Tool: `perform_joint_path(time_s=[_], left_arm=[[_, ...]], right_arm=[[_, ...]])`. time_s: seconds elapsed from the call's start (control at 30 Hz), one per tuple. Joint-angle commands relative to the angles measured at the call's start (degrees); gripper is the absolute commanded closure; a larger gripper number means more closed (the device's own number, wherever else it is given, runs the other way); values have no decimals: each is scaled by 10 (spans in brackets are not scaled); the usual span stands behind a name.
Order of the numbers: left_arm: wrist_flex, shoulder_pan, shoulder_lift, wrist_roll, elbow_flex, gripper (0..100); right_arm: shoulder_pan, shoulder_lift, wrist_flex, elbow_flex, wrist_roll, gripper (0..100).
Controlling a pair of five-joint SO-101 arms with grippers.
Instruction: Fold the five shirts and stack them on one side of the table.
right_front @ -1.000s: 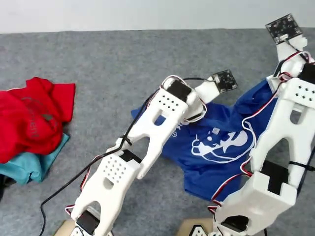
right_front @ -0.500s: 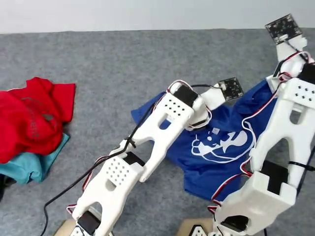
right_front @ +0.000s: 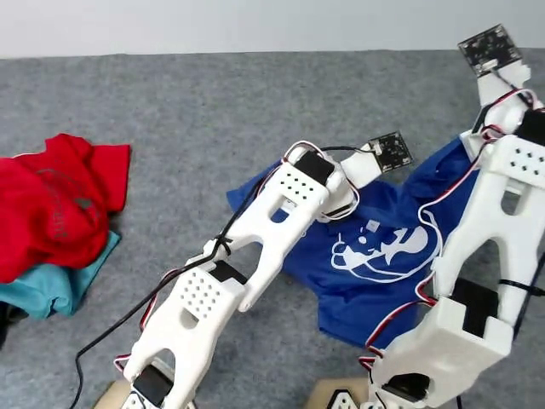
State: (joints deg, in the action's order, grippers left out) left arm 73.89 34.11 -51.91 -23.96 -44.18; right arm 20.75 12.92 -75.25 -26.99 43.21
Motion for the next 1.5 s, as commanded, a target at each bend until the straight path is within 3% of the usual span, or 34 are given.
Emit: perform_joint_path(time_s=[0.0,0.43,0.67,1.07,1.2,1.47], left_arm=[[-11,-2,6,-4,0,833],[-7,3,5,-31,1,994],[47,-1,26,-29,-51,994],[262,-97,141,52,-386,994],[266,-143,203,53,-449,994],[266,-213,361,50,-451,994]], right_arm=[[-5,-13,-3,-4,-5,990],[-5,-32,-3,-4,-5,990],[-2,-51,-8,-4,-5,990],[5,-189,-47,-4,-5,990],[16,-259,-59,-4,-5,990],[41,-403,-56,-4,-3,990]])
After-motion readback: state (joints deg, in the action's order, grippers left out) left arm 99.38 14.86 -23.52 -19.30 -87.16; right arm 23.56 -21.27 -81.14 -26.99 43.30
